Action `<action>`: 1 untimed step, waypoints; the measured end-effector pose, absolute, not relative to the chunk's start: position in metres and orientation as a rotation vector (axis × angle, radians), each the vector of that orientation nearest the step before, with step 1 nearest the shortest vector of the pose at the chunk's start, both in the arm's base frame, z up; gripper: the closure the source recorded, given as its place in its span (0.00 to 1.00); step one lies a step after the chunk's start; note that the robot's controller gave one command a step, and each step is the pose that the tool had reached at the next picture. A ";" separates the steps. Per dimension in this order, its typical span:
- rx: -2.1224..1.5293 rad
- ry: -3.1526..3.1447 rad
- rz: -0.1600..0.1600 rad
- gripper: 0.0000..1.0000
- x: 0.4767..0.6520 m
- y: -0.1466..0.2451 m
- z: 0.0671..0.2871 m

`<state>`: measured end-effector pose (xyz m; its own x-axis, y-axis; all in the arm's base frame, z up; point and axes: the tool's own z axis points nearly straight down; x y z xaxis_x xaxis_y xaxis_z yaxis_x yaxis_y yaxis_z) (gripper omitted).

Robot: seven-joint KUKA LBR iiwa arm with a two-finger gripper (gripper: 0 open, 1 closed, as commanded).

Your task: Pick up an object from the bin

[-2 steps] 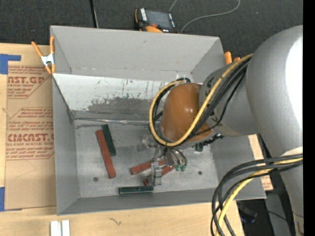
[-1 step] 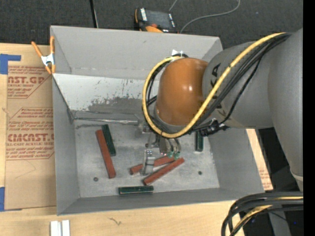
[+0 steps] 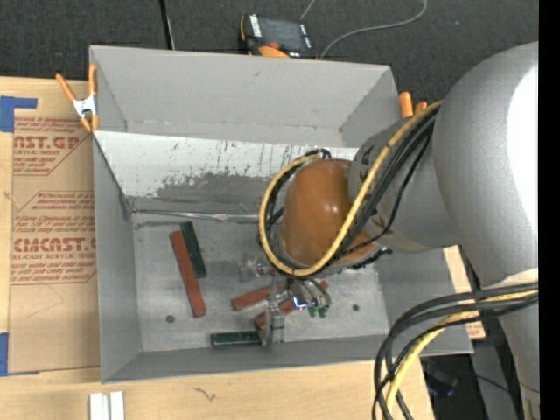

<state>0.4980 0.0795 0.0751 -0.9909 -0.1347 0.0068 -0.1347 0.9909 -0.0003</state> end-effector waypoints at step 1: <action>0.212 -3.134 -0.001 1.00 0.500 0.081 0.079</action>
Offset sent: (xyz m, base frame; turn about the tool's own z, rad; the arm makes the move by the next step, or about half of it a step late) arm 0.0000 0.0000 0.0000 0.0000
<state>0.5002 0.0806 0.0785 -0.9909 -0.1344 0.0001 -0.1344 0.9909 0.0006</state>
